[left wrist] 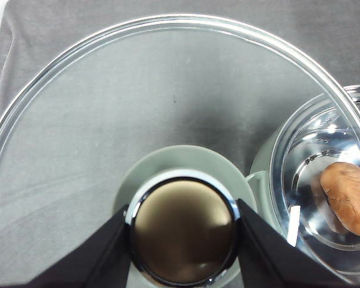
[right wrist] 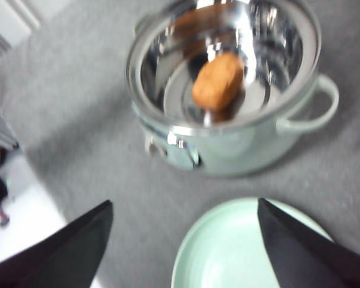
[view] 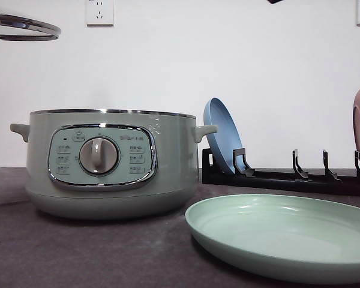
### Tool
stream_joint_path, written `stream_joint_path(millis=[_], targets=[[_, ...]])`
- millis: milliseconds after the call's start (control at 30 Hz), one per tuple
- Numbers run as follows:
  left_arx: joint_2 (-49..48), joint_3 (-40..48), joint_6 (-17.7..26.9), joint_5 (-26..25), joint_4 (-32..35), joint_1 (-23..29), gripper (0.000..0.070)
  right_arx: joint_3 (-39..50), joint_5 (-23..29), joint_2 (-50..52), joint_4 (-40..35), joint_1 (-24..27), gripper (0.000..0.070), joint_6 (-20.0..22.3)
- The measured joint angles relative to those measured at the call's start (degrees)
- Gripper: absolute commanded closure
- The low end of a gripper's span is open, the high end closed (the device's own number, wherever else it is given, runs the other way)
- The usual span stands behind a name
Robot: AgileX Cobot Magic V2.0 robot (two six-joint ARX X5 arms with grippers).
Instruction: Transfer potato from steamer to green plate
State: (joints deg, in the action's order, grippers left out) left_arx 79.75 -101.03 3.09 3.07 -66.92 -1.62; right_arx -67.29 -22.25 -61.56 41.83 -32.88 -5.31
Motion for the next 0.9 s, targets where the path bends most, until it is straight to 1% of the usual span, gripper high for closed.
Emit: stream_joint_path(millis=[67,167,467,667,900], targets=[[0.0,0.0,0.0,0.02,0.0,0.01,0.07,-0.97,-0.01,-1.89,-0.91,-0.02,0.0179,-0.77],[0.0,0.0,0.0,0.02,0.0,0.01,0.07,-4.92,0.05,-6.52,-0.99,-0.4,0.0178,-1.2],[0.0,0.0,0.0,0.02,0.0,0.01,0.07,-23.6,0.26,-25.1,-1.41,-2.92,0.0179,-1.19],[0.0,0.0,-0.02,0.02,0.0,0.01,0.07,-34.61,3.94,-38.2,-1.38,-4.93,0.0178,-1.19],[0.0,0.0,-0.02,0.02,0.0,0.01,0.07,-43.01,8.56,-50.77,-1.44,-7.11,0.0178,-1.18]])
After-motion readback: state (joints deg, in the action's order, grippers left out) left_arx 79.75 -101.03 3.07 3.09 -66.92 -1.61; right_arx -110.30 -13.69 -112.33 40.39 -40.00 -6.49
